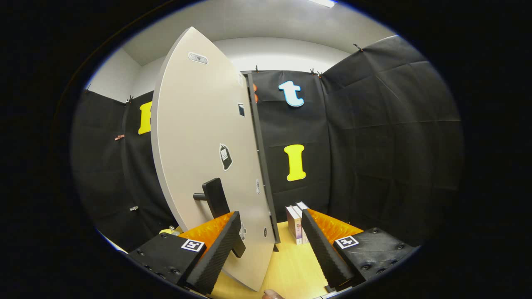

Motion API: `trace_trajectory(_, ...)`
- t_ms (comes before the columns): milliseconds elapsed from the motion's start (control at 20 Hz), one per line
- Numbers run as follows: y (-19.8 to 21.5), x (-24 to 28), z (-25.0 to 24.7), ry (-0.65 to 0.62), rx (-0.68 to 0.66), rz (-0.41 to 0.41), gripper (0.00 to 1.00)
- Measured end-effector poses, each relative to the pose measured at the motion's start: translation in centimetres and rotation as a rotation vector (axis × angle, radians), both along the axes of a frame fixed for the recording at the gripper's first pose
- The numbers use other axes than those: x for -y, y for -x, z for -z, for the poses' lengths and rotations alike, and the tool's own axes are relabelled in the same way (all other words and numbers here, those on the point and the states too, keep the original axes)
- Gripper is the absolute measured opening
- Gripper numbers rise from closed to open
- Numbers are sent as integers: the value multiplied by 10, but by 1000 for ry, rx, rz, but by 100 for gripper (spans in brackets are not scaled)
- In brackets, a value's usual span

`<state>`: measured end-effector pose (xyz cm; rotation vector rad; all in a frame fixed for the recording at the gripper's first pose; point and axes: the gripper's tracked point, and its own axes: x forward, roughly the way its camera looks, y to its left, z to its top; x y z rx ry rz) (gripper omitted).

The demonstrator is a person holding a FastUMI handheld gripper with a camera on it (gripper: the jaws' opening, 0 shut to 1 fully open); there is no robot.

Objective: Open the shoe cabinet door, grab the shoes and put them into the shoe cabinet, then close the shoe cabinet door.

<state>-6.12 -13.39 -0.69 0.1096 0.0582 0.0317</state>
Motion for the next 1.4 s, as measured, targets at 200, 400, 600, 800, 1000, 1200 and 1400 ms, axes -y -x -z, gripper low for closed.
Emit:
trace_trajectory(200, -7, -47, 2, 12, -1, -44, 98)
trace_trajectory(400, -19, -95, 6, 38, -1, -107, 98)
trace_trajectory(600, -26, -137, 7, 46, 21, -180, 98)
trace_trajectory(800, -30, -163, 8, 42, 28, -219, 98)
trace_trajectory(1000, -29, -180, 11, 46, 27, -236, 98)
trace_trajectory(1200, -24, -191, 12, 45, 35, -232, 98)
trace_trajectory(1400, -20, -198, 15, 50, 28, -219, 98)
